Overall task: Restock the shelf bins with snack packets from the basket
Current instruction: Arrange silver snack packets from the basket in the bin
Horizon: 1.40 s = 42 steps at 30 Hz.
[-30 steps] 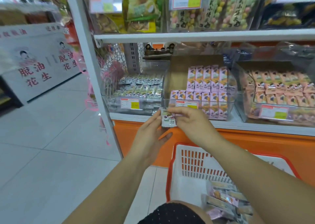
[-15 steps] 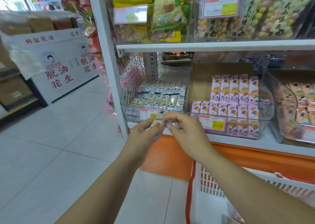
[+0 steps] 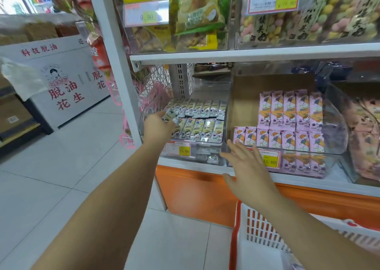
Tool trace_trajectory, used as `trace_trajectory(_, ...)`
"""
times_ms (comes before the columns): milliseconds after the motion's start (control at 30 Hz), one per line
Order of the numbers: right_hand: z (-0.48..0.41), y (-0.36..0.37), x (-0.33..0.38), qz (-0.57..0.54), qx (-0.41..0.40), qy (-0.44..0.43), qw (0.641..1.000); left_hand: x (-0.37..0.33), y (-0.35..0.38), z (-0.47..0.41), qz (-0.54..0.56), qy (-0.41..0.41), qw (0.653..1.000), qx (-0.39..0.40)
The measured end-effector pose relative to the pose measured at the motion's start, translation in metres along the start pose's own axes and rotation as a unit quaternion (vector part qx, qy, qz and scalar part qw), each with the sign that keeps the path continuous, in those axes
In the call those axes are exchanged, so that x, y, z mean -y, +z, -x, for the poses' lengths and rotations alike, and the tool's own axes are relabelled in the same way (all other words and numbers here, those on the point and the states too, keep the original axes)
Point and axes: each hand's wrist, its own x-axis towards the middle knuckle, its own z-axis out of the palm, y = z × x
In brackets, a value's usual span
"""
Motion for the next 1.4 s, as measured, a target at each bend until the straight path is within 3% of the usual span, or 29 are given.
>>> trace_trajectory(267,0.001,0.0,-0.007,0.016,0.01,-0.031,0.999,0.012,0.015,-0.025,-0.223,-0.009,0.968,0.116)
trace_trajectory(500,0.001,0.004,-0.007,0.013,0.006,-0.031,0.999,0.028,0.012,-0.032,-0.28,0.051,0.944,0.164)
trace_trajectory(600,0.006,0.01,-0.011,0.004,-0.03,-0.046,0.998,0.029,0.016,-0.015,-0.269,0.105,0.954,0.083)
trace_trajectory(733,0.019,0.02,-0.017,-0.031,-0.12,-0.08,0.989,0.021,0.029,0.054,-0.085,0.265,0.959,-0.057)
trace_trajectory(833,0.034,0.022,-0.03,-0.061,-0.068,-0.089,0.992,0.032,0.055,0.104,-0.046,0.323,0.944,-0.046)
trace_trajectory(900,0.049,0.027,-0.048,-0.067,-0.004,-0.05,0.997,0.047,0.082,0.131,-0.057,0.324,0.944,-0.001)
trace_trajectory(1033,0.094,0.052,-0.095,-0.044,0.108,0.069,0.991,0.082,0.139,0.18,-0.056,0.255,0.956,0.133)
trace_trajectory(1167,0.139,0.083,-0.137,-0.026,0.241,0.153,0.958,0.104,0.176,0.213,-0.082,0.192,0.948,0.239)
trace_trajectory(1267,0.162,0.101,-0.159,-0.02,0.296,0.199,0.934,0.116,0.191,0.228,-0.065,0.156,0.953,0.252)
trace_trajectory(1400,0.181,0.14,-0.178,-0.043,0.377,0.199,0.904,0.12,0.197,0.232,-0.042,0.139,0.963,0.227)
